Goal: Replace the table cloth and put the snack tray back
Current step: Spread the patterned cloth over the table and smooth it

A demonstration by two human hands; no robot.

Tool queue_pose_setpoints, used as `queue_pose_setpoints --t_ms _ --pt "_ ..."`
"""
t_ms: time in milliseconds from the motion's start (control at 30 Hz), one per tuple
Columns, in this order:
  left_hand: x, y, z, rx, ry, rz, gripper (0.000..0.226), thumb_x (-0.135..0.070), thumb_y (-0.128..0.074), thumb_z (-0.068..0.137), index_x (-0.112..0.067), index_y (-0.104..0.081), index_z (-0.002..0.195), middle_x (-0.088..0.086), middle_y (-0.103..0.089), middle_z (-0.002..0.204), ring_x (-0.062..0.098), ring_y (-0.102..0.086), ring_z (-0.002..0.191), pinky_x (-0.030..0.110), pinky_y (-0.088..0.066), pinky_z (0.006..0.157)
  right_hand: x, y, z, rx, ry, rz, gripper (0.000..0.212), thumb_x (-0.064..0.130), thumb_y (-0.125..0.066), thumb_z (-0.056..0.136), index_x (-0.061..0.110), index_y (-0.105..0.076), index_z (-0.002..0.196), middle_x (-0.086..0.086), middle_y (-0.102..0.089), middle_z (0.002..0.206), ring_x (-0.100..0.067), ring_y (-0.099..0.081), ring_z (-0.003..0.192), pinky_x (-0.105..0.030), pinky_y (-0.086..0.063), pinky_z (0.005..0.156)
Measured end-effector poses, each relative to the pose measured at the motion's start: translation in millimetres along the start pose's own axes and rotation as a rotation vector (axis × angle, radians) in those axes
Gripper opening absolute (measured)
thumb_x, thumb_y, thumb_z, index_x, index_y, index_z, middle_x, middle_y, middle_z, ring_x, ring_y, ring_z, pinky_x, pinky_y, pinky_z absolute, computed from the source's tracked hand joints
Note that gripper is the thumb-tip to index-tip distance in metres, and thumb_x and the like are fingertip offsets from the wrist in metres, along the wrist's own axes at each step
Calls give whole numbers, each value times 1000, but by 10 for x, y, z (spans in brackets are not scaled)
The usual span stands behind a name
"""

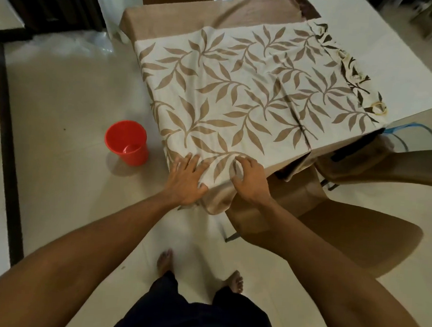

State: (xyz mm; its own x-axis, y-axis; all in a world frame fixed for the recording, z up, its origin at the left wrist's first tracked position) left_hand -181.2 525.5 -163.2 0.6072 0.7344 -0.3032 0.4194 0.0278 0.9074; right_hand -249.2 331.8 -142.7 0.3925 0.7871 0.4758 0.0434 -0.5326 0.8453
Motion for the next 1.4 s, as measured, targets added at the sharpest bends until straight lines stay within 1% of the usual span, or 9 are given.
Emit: queue_pose_setpoints --t_ms 233,333,433,567,633,733,833,1167,1400 --pt "-11 -8 69 -14 273 -39 79 -50 -48 79 -41 -19 152 2 -4 167 31 1 153 59 5 118 -344 200 140 144 184 -198 57 59 -56 92 36 -42 142 -2 -34 153 -31 -35 135 -50 -35 114" --pt "14 68 120 -76 372 100 56 -22 -57 86 -34 -41 137 5 -35 154 32 -28 144 66 -19 116 -401 276 147 289 305 -145 56 56 -59 92 35 -45 142 -3 -32 153 -29 -32 136 -49 -32 117" --pt "-6 176 115 -191 547 207 16 -30 -52 95 -23 -54 109 8 -55 127 33 -45 124 62 -33 106 -606 427 137 374 440 -143 54 47 -62 94 32 -46 144 -4 -35 149 -27 -35 135 -46 -34 115" --pt "-322 207 173 -342 644 179 20 -29 -55 87 -10 -61 93 17 -61 101 36 -55 93 50 -50 83 -1052 810 140 228 495 -30 54 38 -65 94 26 -49 144 -7 -45 139 -25 -43 126 -40 -42 107" --pt "-747 151 335 -374 531 102 28 -28 -55 85 -8 -64 103 19 -63 109 36 -57 98 48 -49 85 -1361 1034 193 137 458 -10 53 39 -64 94 25 -51 143 -8 -46 141 -26 -45 127 -41 -43 107" --pt "-1404 -64 675 -268 445 1 48 -31 -60 90 -12 -55 134 17 -52 142 35 -46 131 50 -37 110 -1853 1330 387 100 343 -41 53 43 -60 96 23 -50 144 -9 -45 146 -27 -44 131 -43 -40 110" --pt "-1890 -171 1058 -208 425 -49 59 -42 -53 96 -21 -40 150 11 -32 159 32 -26 148 50 -25 119 -2238 1564 672 34 318 -133 54 51 -53 97 24 -49 144 -7 -45 149 -28 -43 134 -44 -40 110" --pt "-2389 -261 2321 -175 562 -187 69 -68 -23 97 -41 -4 157 -2 12 167 25 17 153 60 16 115 -3329 2006 1571 10 173 -295 57 66 -32 100 38 -31 149 -4 -22 163 -32 -19 151 -53 -24 120" --pt "-2410 -328 2336 -194 592 -102 73 -74 -13 94 -43 7 156 -3 21 165 25 21 152 61 18 114 -3962 2499 1953 130 129 -322 65 68 -36 99 36 -24 154 -11 -9 167 -33 -4 155 -50 -9 124"
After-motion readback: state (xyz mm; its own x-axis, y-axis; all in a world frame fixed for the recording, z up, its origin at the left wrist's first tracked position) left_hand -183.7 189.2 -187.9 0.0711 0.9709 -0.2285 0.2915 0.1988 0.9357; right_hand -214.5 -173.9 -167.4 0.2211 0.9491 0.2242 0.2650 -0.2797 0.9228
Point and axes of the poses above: each hand's wrist, its own z-axis towards the middle knuckle, its own y-axis out of the back of the hand, x = y × z, the point moved 6 cm from there along z, towards the middle knuckle
